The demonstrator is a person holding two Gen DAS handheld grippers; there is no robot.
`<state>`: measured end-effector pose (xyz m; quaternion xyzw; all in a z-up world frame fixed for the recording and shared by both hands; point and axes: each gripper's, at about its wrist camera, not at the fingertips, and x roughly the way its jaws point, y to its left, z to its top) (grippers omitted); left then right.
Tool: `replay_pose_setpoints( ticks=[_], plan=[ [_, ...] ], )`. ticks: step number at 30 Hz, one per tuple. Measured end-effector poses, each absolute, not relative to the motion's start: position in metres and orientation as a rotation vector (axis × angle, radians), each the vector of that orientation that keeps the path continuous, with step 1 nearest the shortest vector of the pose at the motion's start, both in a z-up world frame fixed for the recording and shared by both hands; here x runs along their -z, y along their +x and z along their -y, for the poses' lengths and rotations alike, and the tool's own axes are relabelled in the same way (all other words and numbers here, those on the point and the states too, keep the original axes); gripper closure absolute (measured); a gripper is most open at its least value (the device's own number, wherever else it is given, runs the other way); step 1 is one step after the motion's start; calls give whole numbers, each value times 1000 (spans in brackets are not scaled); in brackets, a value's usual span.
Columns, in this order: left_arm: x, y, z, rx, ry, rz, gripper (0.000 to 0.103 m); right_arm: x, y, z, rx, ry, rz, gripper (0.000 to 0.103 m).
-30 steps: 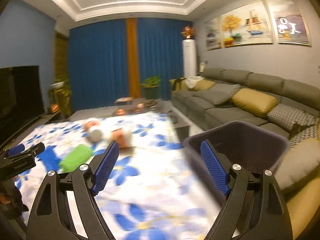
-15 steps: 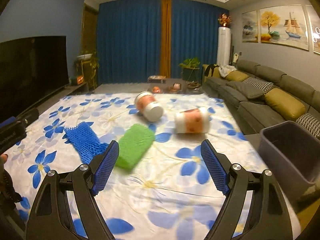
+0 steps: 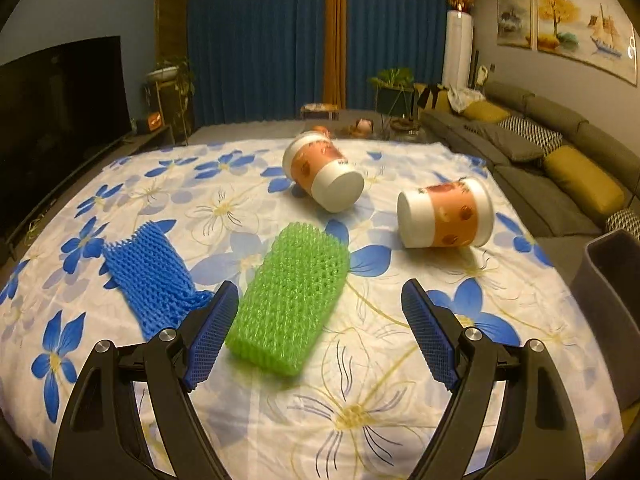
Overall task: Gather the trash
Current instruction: 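Grasp the green foam mesh sleeve with the right tool, then grasp the blue foam mesh sleeve with the left tool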
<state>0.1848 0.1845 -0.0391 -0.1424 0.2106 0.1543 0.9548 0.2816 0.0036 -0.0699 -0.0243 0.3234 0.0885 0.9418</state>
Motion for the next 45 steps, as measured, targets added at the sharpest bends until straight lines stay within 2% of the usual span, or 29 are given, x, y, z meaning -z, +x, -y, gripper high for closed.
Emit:
replay_pose_setpoints(
  ticks=[9, 13, 16, 18, 19, 21, 37, 40, 42, 45],
  plan=[
    [43, 187, -183, -313, -286, -440, 9, 85, 307, -9, -173, -44, -754, 26],
    [46, 189, -185, -309, -297, -450, 9, 92, 314, -10, -180, -33, -797, 34],
    [49, 191, -187, -300, -311, -464, 9, 96, 317, -11, -190, -32, -824, 48],
    [50, 192, -187, -293, -316, -471, 9, 98, 319, -12, -217, -25, -844, 70],
    [51, 193, -187, -289, -317, -474, 9, 98, 319, -12, -219, -24, -843, 72],
    [52, 194, -186, -276, -320, -483, 9, 96, 316, -13, -232, -29, -827, 87],
    [72, 244, -150, -136, -316, -635, 9, 47, 242, 50, -235, 48, -608, 90],
    [84, 267, -145, -138, -324, -713, 19, 45, 234, 57, -236, 49, -598, 90],
    [91, 278, -144, -134, -330, -757, 35, 46, 231, 63, -228, 49, -590, 90],
    [99, 292, -144, -125, -349, -809, 44, 47, 228, 72, -212, 50, -582, 90]
  ],
)
